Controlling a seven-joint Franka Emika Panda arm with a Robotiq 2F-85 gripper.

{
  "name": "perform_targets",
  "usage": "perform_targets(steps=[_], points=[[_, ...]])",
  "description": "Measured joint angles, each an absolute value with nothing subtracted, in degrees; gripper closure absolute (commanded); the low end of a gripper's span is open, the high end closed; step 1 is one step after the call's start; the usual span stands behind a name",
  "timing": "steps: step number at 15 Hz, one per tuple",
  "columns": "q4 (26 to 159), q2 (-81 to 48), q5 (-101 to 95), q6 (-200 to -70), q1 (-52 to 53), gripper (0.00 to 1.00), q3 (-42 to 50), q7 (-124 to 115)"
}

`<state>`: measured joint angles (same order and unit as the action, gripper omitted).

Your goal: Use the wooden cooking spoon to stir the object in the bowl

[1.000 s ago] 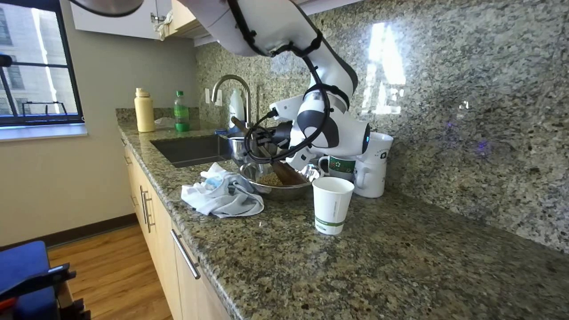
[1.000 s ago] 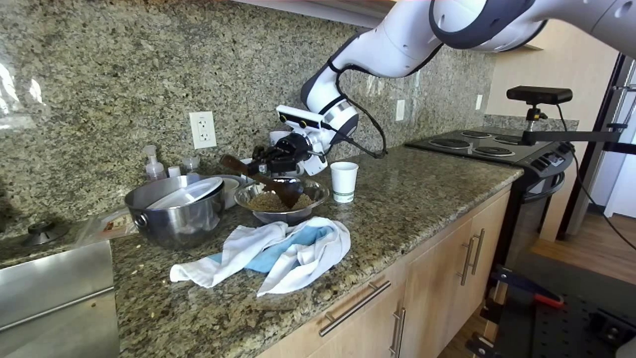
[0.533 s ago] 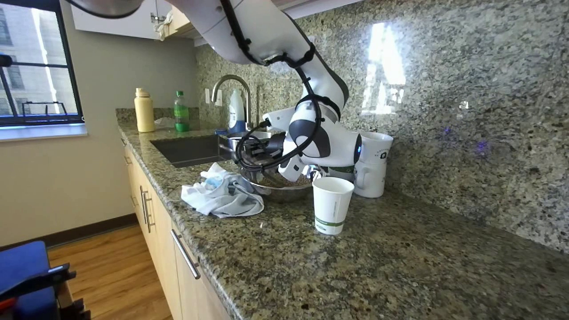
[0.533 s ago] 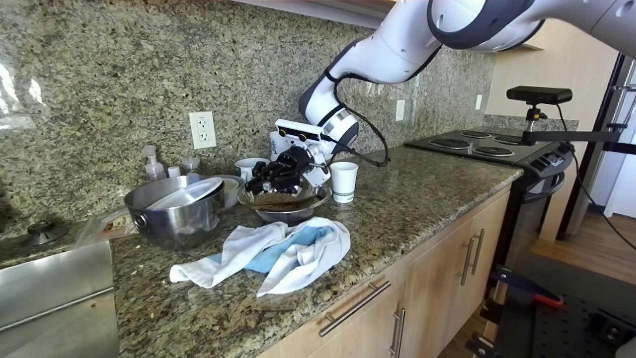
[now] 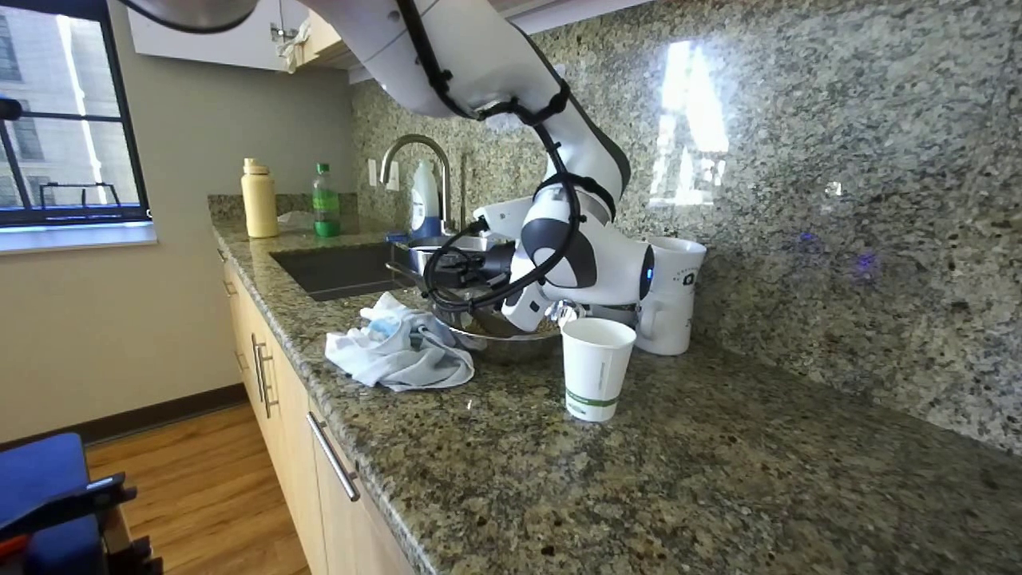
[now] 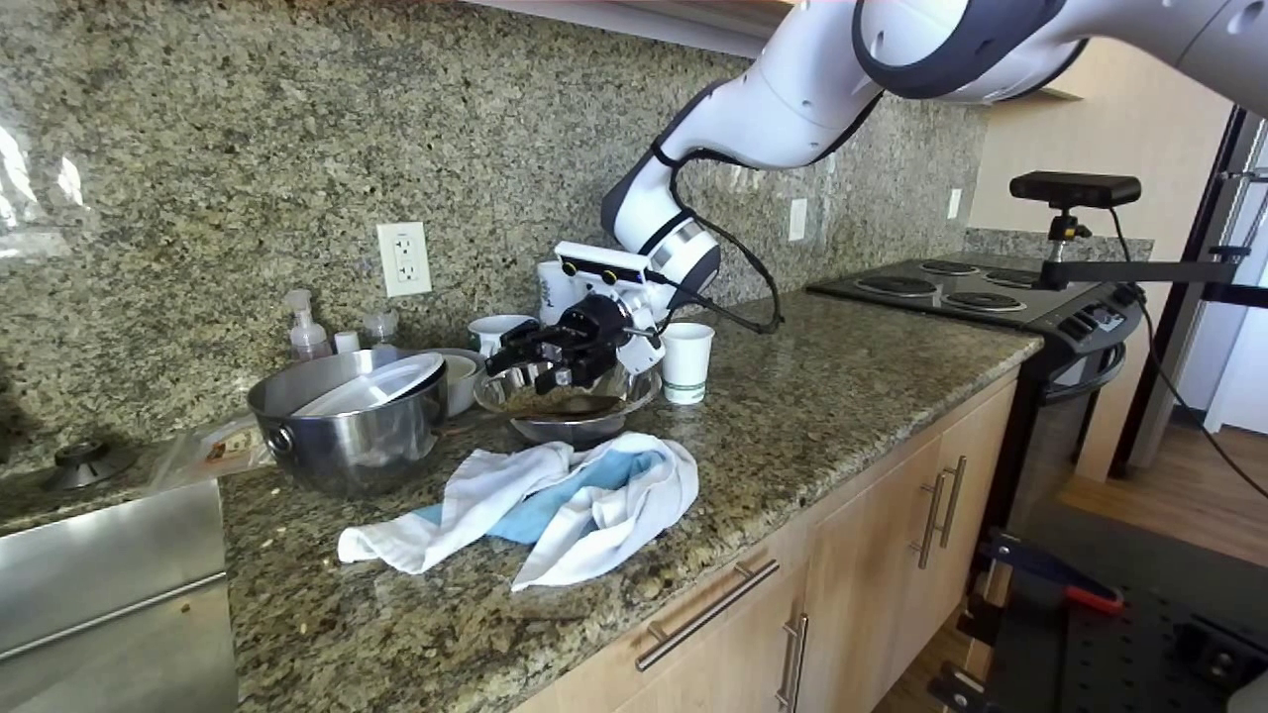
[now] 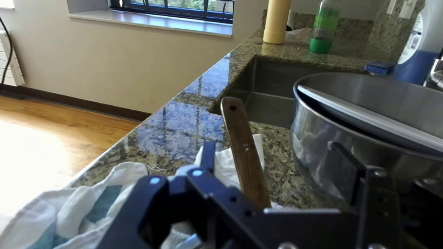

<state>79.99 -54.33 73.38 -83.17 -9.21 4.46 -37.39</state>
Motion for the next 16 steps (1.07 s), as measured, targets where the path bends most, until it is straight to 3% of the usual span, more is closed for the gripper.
perform_targets(steps=[16], points=[[77.2,-48.4,65.7,-79.9,-8.8,0.0,7.7,-58.2]])
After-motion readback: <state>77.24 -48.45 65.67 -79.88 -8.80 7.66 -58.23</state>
